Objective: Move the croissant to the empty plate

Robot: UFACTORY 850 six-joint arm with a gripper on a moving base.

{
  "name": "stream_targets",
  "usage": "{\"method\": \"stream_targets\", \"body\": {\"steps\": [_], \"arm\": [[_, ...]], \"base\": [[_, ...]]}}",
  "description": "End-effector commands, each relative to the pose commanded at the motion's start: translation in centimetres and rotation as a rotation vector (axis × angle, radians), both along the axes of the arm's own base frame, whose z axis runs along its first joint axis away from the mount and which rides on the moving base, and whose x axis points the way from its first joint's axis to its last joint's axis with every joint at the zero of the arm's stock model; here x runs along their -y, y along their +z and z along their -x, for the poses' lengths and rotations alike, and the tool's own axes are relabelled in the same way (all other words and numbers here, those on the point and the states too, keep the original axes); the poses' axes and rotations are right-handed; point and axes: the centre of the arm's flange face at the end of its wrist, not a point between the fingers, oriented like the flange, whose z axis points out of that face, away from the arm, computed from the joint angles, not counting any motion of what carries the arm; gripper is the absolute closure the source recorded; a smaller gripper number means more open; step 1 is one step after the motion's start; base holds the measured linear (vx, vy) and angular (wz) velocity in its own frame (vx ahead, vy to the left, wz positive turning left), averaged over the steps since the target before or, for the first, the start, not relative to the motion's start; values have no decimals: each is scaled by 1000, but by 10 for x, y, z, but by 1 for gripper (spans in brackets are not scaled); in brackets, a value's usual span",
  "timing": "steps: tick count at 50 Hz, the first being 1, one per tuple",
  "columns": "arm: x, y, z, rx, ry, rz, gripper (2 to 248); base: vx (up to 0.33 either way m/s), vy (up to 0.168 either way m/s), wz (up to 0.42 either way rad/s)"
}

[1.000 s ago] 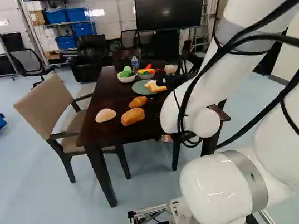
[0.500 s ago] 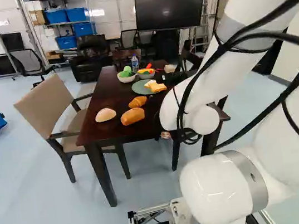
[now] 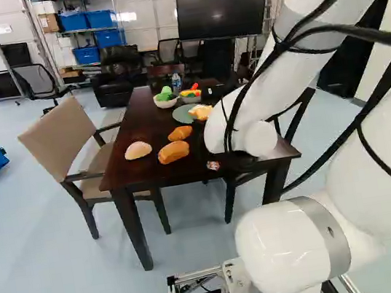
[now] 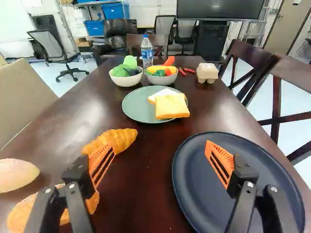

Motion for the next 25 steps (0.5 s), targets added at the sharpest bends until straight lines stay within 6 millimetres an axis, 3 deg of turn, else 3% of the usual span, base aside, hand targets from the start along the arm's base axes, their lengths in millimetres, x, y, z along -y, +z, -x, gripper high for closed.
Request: {"method": "stream_targets", "body": {"steps": [25], "arm": [[-13,16,-40,-97,-6,-31,3]], "base": [[0,0,0]]}}
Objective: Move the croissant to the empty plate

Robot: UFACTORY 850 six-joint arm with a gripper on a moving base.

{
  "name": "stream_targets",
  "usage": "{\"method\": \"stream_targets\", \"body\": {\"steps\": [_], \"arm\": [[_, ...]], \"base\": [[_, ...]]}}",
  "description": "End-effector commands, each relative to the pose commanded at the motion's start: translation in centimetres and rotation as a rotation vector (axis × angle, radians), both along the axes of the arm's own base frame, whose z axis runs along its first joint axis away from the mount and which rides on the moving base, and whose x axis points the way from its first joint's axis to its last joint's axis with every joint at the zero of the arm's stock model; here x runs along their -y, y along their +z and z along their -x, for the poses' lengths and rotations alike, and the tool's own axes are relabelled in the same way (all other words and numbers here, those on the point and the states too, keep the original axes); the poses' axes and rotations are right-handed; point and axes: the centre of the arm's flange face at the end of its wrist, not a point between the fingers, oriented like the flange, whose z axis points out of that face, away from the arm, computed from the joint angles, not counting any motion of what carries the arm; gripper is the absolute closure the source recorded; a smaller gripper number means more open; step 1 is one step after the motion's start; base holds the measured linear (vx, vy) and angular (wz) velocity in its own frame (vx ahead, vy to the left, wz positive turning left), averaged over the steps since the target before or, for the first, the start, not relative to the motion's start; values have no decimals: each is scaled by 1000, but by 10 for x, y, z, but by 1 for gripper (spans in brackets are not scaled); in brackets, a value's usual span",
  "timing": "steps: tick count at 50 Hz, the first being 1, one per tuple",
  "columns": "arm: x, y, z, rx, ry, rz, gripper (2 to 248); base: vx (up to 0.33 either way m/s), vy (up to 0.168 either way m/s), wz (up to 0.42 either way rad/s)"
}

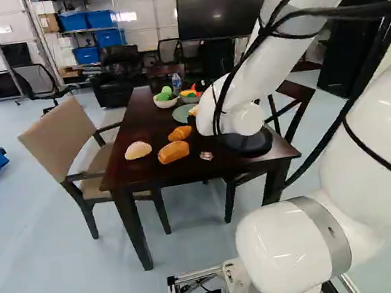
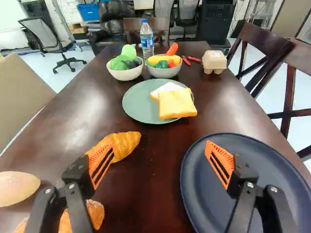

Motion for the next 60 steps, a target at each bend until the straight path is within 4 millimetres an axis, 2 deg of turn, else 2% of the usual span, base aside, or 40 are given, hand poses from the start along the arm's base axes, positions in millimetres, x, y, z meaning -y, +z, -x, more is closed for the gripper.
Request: {"method": "stream_targets", "body": {"steps": [26,60], "arm": [[-22,19,-35,-67,-31,-70,3],[-65,44,-67,-175,27,-120,3]], "base": [[0,0,0],[0,0,0]]}}
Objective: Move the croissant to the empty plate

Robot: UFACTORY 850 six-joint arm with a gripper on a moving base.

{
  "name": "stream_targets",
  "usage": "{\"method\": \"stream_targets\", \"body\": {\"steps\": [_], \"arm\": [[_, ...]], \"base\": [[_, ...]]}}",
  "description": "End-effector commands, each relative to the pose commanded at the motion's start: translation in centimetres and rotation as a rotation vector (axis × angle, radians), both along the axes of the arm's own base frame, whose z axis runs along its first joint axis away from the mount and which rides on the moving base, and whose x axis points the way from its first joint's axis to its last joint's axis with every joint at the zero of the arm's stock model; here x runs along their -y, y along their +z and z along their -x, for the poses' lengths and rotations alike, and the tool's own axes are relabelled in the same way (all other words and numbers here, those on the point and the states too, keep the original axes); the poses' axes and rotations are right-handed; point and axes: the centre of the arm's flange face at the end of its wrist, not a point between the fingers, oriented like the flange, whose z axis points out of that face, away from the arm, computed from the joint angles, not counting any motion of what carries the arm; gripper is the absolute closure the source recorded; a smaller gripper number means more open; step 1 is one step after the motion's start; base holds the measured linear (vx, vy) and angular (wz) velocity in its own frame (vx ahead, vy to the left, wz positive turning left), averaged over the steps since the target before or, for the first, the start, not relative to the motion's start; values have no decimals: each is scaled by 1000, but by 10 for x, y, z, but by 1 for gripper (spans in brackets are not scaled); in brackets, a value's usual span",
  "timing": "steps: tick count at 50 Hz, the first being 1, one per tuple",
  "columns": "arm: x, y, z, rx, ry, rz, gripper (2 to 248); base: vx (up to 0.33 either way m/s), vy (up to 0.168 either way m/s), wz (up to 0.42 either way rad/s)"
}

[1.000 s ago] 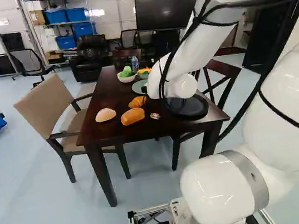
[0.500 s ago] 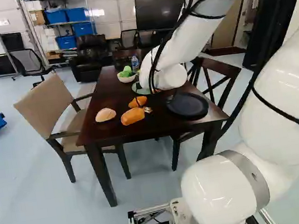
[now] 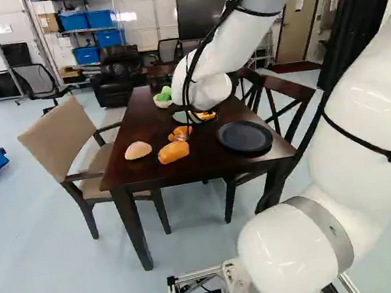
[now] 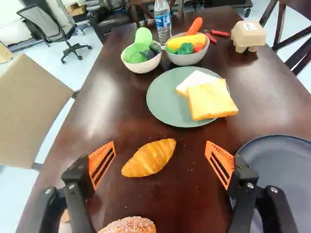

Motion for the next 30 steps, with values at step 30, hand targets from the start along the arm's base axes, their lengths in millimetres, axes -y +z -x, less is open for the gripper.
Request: {"method": "stream_targets", "body": {"steps": [30], "arm": [[-29,-9,-43,-134,62,5,3]], "base": [[0,0,0]]}}
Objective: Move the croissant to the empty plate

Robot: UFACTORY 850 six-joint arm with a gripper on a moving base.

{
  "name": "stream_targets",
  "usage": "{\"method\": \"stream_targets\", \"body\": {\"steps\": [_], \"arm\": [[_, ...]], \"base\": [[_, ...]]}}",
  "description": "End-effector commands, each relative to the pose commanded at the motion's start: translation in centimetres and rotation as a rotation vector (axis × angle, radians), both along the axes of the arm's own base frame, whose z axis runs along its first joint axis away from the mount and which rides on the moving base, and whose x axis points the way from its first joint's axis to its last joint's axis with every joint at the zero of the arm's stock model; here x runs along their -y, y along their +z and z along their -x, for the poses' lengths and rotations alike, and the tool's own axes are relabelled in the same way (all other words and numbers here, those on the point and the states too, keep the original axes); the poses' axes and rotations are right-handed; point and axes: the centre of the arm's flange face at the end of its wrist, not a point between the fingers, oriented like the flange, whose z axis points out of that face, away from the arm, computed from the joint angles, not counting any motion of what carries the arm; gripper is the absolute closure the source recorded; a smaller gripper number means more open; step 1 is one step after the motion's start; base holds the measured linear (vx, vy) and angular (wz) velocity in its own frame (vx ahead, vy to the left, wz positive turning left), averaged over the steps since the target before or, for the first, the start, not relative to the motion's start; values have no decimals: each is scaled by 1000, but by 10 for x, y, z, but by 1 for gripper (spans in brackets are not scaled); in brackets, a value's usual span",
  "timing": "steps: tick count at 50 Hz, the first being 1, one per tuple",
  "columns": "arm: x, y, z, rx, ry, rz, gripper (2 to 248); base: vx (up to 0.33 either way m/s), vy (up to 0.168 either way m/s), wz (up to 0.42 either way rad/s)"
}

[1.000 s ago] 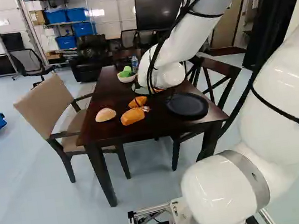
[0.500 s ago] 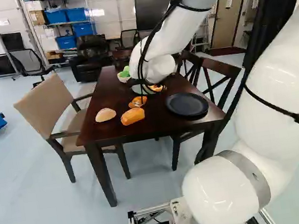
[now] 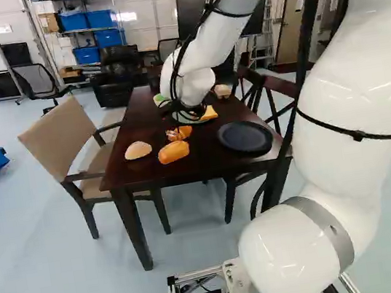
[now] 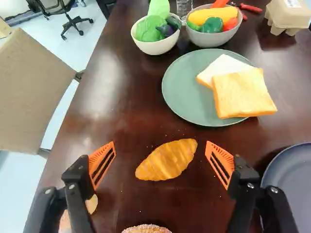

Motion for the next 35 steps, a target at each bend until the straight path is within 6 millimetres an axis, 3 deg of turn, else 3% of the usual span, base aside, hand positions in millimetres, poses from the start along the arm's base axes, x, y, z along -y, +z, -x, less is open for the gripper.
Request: {"method": "stream_targets", "body": {"steps": [21,35], "arm": [[1,17,7,-17,8,-8,3],[2,13,7,-82,14,-6,3]], "base": [[0,0,0],[0,0,0]]}}
